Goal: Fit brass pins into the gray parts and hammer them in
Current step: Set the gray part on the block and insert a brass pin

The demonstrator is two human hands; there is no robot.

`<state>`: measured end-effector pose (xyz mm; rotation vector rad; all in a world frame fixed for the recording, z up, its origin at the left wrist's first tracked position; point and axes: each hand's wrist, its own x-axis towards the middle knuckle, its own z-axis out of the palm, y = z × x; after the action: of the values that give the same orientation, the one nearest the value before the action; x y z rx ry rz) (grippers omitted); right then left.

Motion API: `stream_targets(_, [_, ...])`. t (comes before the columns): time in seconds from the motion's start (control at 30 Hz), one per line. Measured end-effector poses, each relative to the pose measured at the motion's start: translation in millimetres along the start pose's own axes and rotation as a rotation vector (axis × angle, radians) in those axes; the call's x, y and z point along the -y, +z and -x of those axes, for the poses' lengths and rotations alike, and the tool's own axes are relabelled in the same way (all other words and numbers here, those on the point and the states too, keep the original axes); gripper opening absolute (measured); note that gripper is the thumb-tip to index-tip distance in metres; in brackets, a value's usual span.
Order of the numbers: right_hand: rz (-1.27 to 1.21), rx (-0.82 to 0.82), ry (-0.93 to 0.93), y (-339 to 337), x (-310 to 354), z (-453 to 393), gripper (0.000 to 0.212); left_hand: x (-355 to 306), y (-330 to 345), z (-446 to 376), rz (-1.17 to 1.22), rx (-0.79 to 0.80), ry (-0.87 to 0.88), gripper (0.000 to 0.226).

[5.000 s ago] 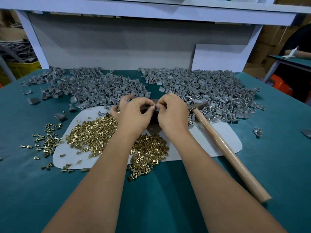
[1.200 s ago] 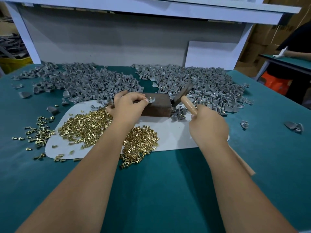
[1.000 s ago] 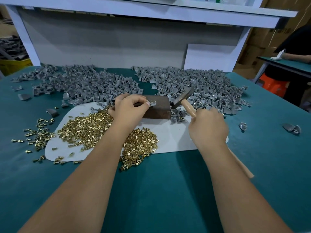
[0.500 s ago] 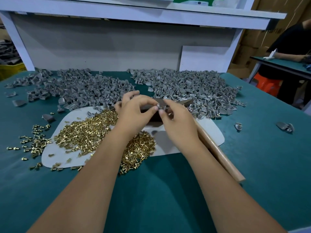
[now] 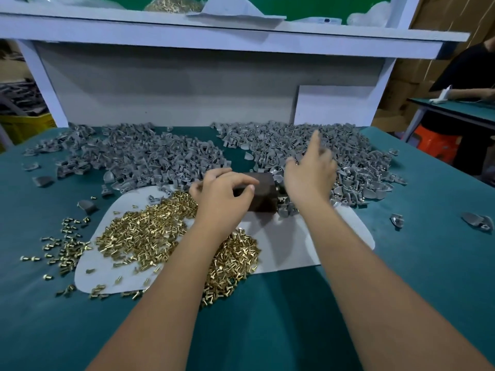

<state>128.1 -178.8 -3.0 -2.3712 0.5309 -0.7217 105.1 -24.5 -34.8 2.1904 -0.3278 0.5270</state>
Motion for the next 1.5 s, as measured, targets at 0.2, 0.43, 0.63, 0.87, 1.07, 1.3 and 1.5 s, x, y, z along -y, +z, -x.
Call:
stream_targets(0.2, [-0.017,-0.075,-0.38,23.4,10.5,53.4,0.054,1.4,-8.6,-3.8,-0.023,-0.075,-0.058,0.022])
stream_targets(0.43, [-0.104,0.243,-0.762,8.5,25.7,84.9,0.025,54.2,-48.9,-14.2,-0.263,-0.139,-0.278,0.056])
stream_targets(0.63, [0.169,0.465,-0.941,24.8,41.0,107.1,0.032,73.4,-48.2,-17.0,-0.496,0.27,-0.299,0.061])
stream_targets(0.87, [0.177,0.63,-0.902,27.9,39.6,108.6,0.029,72.8,-53.4,-16.4,-0.376,-0.02,-0.344,0.034])
stream_targets(1.07, [-0.036,0.71,-0.805,29.1,42.1,104.3,0.013,65.8,-55.5,-13.0,-0.361,-0.106,-0.341,0.03])
stream_targets(1.3, [-0.08,0.726,-0.741,27.1,43.9,106.1,0.02,60.5,-53.8,-15.2,-0.099,-0.226,-0.316,0.017])
stream_targets(1.5, [-0.195,0.712,-0.674,25.0,44.1,103.5,0.027,54.5,-52.6,-17.9,0.096,-0.232,-0.291,0.017])
